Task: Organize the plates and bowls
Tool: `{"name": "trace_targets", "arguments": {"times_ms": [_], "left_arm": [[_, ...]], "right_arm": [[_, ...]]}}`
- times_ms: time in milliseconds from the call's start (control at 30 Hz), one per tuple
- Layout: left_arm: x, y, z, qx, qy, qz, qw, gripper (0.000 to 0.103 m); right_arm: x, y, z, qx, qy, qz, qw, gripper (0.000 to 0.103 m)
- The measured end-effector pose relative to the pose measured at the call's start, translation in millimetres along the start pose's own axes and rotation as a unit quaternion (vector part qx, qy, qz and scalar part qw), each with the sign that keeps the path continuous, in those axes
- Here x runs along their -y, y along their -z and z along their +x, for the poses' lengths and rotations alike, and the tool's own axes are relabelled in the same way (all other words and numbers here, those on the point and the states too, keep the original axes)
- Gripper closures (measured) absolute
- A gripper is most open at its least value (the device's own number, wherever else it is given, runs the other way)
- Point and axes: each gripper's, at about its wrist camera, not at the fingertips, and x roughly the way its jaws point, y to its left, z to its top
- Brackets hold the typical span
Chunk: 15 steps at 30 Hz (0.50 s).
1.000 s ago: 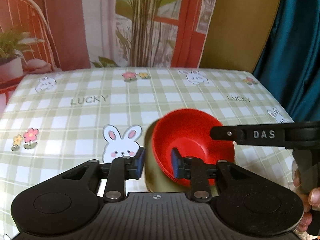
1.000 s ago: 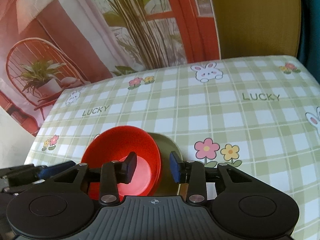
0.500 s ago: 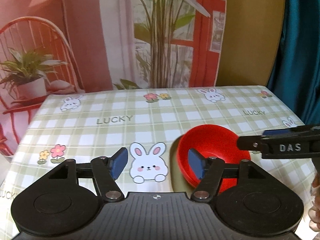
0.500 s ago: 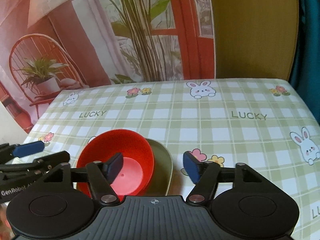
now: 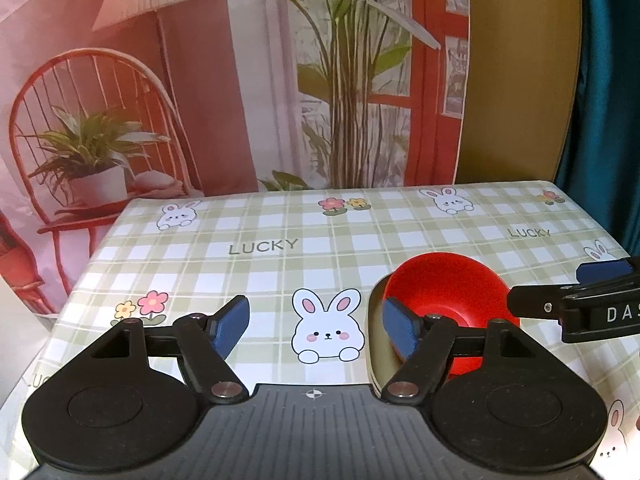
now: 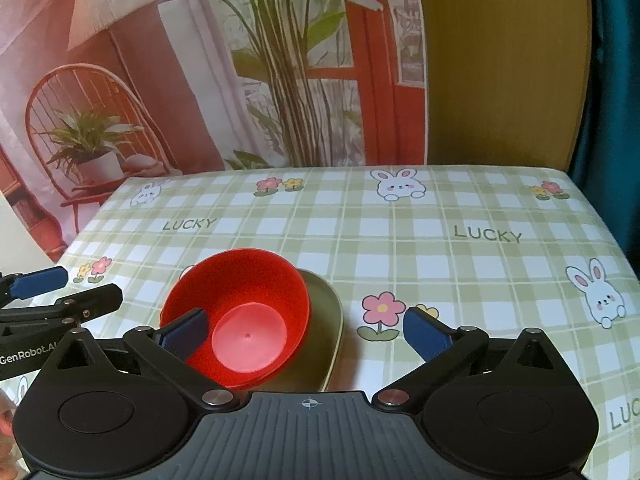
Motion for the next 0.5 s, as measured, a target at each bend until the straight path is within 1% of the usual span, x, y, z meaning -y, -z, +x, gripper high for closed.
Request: {"name": "trace_targets", "arguments": {"times_ms": [300, 400, 500], "left_arm": [[-6.5, -7.1, -32.7, 0.032, -0.002, -0.020, 0.9993, 0.027], [-7.8, -14.3, -48.3, 0.047, 0.000, -0.021, 0.9987, 0.027], [-8.4, -26.4, -69.5, 0.073, -0.009, -0.015, 0.9972, 0.027]], "right_arm": [[-11.5, -6.1, -34.4, 0.034, 0.006, -0.014, 0.999, 0.000], [-15.9, -13.3, -54.4, 0.057, 0.007, -0.020, 0.998, 0.000], [-21.0, -24.6, -81.3, 0.090, 0.007, -0.028, 0.996, 0.000]]}}
